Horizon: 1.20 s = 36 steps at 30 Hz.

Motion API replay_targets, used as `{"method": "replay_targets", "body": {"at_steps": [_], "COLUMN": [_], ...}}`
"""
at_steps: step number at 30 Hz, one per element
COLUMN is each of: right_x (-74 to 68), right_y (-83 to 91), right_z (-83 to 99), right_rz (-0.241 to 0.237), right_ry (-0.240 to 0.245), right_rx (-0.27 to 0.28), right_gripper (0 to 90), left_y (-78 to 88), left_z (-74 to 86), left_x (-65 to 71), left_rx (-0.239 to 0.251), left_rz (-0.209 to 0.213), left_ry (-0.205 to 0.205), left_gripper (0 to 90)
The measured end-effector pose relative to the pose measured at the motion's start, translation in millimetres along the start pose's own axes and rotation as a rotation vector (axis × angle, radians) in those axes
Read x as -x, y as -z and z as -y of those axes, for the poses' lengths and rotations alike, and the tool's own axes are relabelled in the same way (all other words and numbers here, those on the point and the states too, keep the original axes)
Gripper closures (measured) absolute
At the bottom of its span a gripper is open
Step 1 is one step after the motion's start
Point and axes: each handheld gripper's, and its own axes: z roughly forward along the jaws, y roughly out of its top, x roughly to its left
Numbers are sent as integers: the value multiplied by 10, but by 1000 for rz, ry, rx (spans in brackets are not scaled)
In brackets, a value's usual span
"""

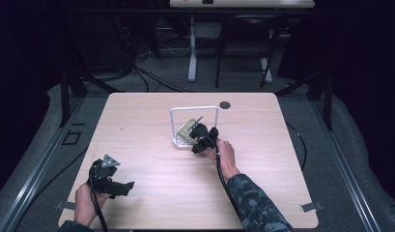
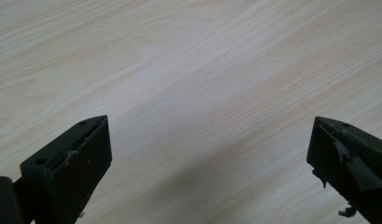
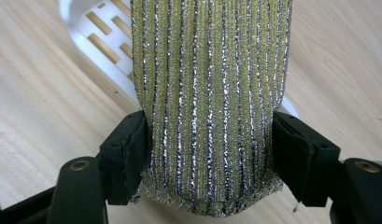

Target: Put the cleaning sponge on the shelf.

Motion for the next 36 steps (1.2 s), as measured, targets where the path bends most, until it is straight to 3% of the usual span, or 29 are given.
{"method": "replay_targets", "body": {"at_steps": [13, 21, 36], "right_x": [3, -34, -47], "right_y": [-59, -60, 75], "right_z": [-81, -85, -69], "right_rz": [-11, -8, -69], "right_ry": [-12, -9, 12], "right_rx": [12, 19, 99], "right_gripper": [272, 194, 74], "left_y": [3, 11, 15], "left_z": [4, 2, 1], "left_x": [0, -5, -6], "left_rx": [0, -3, 3], "left_rz": [-2, 3, -2], "left_ry": [5, 3, 4], "left_gripper": [0, 0, 0]}}
